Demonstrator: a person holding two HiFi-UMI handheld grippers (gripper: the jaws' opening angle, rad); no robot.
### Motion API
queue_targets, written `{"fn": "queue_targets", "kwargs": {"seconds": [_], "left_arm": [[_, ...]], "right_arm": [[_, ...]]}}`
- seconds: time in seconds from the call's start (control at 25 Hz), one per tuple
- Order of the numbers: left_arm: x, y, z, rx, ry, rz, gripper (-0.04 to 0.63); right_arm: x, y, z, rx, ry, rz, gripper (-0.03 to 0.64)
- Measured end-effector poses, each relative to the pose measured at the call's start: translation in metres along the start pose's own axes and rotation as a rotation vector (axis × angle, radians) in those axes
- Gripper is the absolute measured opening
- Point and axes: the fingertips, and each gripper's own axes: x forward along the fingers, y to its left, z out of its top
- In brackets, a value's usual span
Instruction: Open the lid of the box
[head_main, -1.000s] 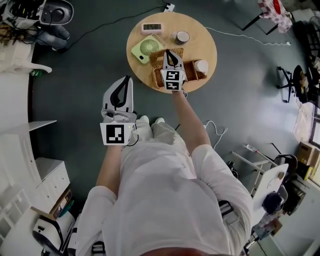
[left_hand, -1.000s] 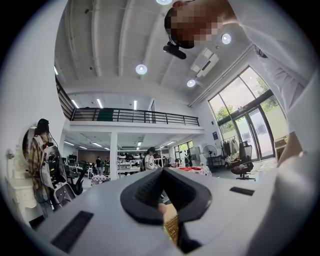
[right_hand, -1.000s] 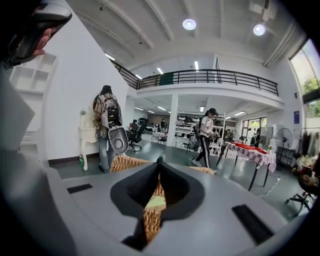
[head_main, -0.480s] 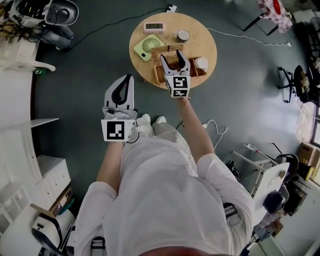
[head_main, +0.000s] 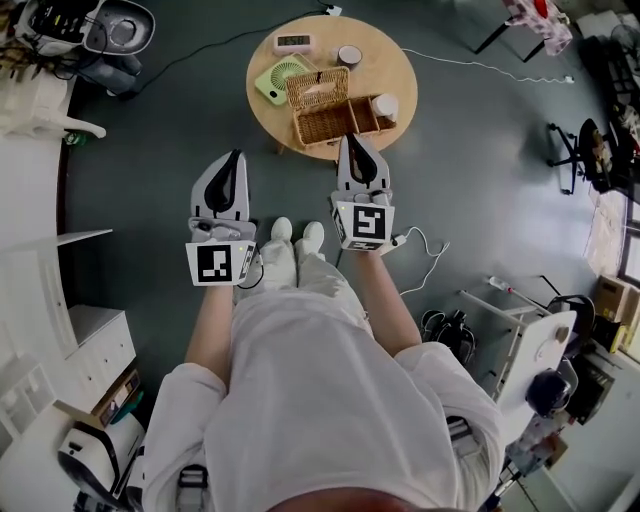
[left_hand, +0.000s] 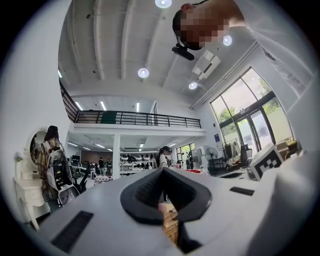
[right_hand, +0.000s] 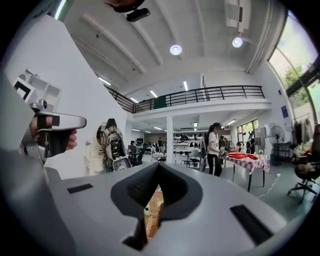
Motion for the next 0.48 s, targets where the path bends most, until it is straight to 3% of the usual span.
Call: {"fn": "queue_targets", "kwargs": {"seconds": [0.24, 0.48], "left_arm": [[-0.049, -0.017, 0.012, -0.003, -0.009, -0.056, -0.002], [-0.103, -0.006, 0.018, -0.051, -0.026, -0.088, -0.002]], "right_arm": [[-0.064, 0.036, 0.028, -0.043, -0.021, -0.005, -0.002], [-0.111, 0.094, 0.060, -0.067, -0.057, -0.041, -0.002]]}}
